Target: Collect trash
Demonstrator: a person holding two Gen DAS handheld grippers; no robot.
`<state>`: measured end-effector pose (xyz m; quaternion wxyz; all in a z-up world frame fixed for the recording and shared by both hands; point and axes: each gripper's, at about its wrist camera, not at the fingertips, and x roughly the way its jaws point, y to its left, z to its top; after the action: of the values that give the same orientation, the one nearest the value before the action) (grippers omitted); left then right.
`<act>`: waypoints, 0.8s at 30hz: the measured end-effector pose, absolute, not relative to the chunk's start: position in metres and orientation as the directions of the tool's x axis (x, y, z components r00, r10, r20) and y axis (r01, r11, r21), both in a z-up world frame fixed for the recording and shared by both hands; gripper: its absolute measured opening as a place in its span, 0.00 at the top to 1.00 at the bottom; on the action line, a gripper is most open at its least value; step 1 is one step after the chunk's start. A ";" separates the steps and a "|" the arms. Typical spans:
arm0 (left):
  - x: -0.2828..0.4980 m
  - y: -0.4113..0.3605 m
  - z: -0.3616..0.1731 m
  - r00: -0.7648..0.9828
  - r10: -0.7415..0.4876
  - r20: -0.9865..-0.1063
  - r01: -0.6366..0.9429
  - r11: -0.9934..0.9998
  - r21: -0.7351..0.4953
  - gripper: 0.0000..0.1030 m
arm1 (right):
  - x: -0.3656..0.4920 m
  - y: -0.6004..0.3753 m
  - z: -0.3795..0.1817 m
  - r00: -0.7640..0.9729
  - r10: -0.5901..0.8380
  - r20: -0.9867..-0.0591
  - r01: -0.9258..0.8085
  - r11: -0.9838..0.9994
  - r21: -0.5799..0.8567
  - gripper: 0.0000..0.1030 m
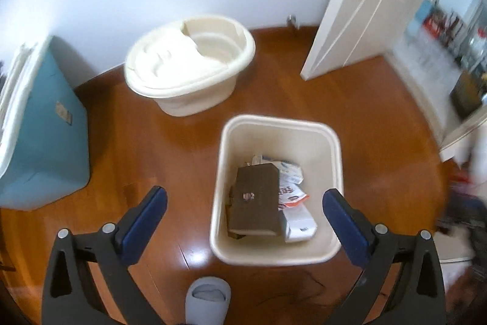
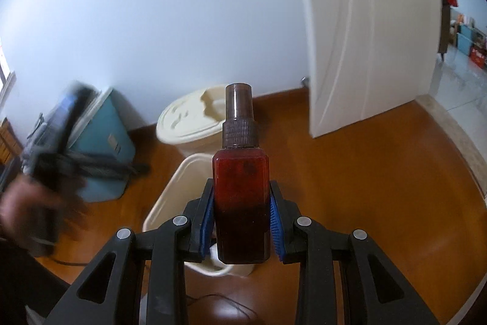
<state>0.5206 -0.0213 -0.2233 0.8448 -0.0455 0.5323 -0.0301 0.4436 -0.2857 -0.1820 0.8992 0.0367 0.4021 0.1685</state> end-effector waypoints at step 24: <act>0.392 0.040 -0.109 0.648 -0.054 -0.760 0.000 0.998 -0.071 0.00 | 0.436 -0.163 -0.222 0.529 -0.012 -0.849 -0.069 0.996 -0.058 0.12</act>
<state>0.3919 0.0397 -0.1088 0.9072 -0.0321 0.4191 -0.0147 0.4359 -0.1625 -0.2216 0.8733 -0.0420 0.4850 0.0162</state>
